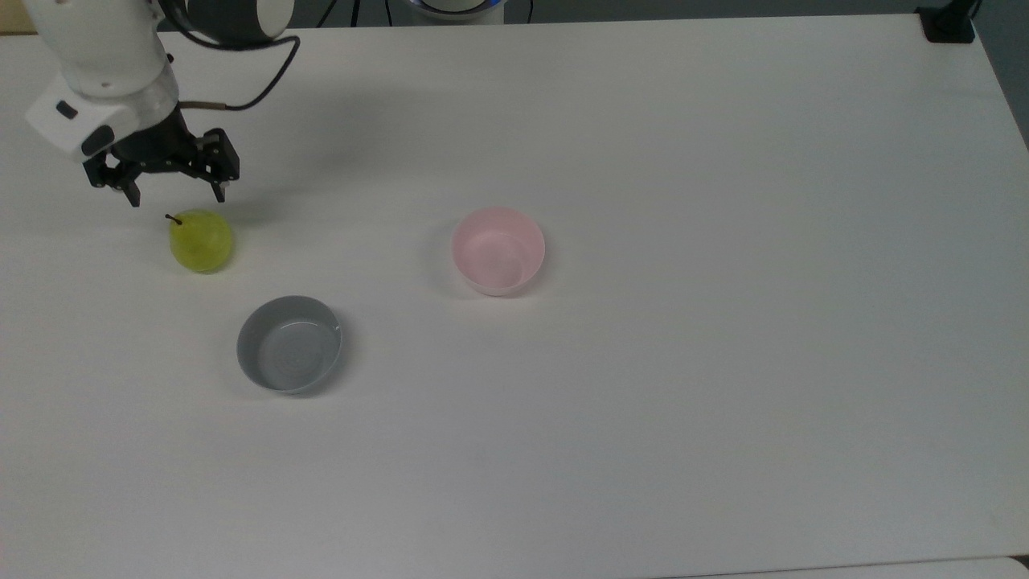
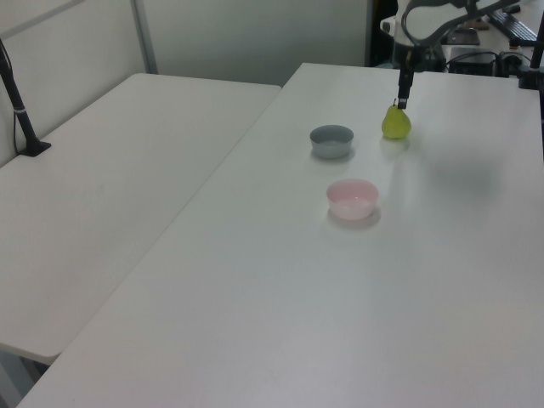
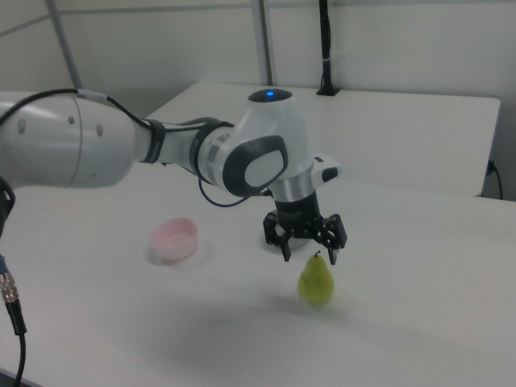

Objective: Place the pear in the bowl
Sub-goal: 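Move the open gripper over the yellow-green pear, then lower the gripper around the pear and close it, then lift the pear and carry it over the pink bowl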

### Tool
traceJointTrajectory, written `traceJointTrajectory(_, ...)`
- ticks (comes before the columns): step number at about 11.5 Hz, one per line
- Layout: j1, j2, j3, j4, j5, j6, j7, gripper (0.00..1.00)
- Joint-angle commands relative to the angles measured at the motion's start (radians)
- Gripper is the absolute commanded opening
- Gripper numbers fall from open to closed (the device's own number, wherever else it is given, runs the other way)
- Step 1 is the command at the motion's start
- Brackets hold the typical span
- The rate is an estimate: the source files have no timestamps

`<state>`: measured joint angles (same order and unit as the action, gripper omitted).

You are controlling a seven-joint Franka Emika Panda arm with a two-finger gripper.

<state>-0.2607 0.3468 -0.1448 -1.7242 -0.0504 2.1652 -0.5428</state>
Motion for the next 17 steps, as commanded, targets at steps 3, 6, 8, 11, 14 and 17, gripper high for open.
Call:
traceJointTrajectory(3,0.0,0.081,-0.009,-0.012,-0.008,0.117,0.018,1.0)
traceJointTrajectory(6,-0.008,0.101,-0.007,-0.012,0.004,0.131,0.026,0.52)
traceJointTrajectory(8,-0.011,0.095,-0.007,-0.012,0.021,0.122,0.065,0.03)
traceJointTrajectory(11,0.0,0.049,-0.002,-0.011,0.021,0.057,0.083,0.0)
traceJointTrajectory(14,0.055,-0.099,0.002,-0.009,0.021,-0.164,0.084,0.0)
traceJointTrajectory(17,0.139,-0.202,0.002,-0.003,0.021,-0.266,0.161,0.0)
